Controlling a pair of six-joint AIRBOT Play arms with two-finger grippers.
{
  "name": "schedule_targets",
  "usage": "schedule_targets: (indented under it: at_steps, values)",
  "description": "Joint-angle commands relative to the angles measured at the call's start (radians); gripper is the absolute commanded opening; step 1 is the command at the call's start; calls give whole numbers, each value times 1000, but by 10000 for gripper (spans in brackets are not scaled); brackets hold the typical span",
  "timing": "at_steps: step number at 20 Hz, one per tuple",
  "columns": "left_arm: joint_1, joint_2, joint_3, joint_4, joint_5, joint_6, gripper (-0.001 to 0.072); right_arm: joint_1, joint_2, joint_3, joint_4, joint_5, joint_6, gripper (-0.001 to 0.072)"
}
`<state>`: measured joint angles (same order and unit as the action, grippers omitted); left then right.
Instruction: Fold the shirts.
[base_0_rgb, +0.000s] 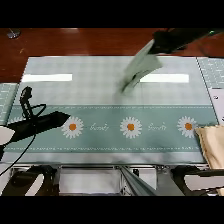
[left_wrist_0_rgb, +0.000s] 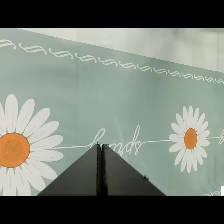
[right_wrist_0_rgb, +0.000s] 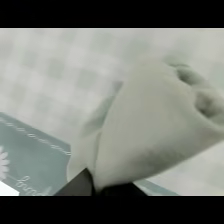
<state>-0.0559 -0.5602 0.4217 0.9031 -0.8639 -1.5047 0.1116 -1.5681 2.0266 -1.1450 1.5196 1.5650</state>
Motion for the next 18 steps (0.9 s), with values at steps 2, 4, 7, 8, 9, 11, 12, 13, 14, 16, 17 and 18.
schedule_targets:
  at_steps: [2, 4, 7, 8, 9, 11, 12, 13, 14, 16, 17, 18]
  values:
    - [-1, 0, 0, 0, 0, 0, 27, -178, 108, 74, -154, 212, 52, 25]
    - [-1, 0, 0, 0, 0, -1, 27, -299, 153, 57, -189, 319, 66, 25]
    - [-1, -1, 0, 0, 1, 0, 27, -495, 265, -59, -198, 338, 85, 26]
    - [-1, 0, 0, 1, 1, 0, 27, -559, 312, -110, -208, 338, 77, 26]
    - [-1, -1, 0, 0, 5, 0, 27, -617, 361, -161, -241, 339, 68, 26]
    - [-1, 0, 0, 0, 23, 0, 27, -736, 478, -297, -331, 338, 62, 26]
    - [-1, 0, 0, 0, 34, 0, 27, -796, 534, -369, -353, 338, 66, 26]
    - [-1, 0, 0, 0, 45, 0, 27, -864, 594, -451, -364, 337, 68, 26]
    - [-1, 0, 0, 0, 54, -1, 27, -925, 645, -525, -384, 338, 71, 26]
    - [-1, 0, 0, 1, 67, 0, 27, -1043, 745, -673, -478, 337, 94, 26]
    - [-1, 0, 0, 1, 71, 0, 27, -1086, 784, -734, -527, 337, 106, 26]
    - [-1, 0, 0, 1, 73, 5, 27, -1122, 820, -800, -557, 336, 119, 26]
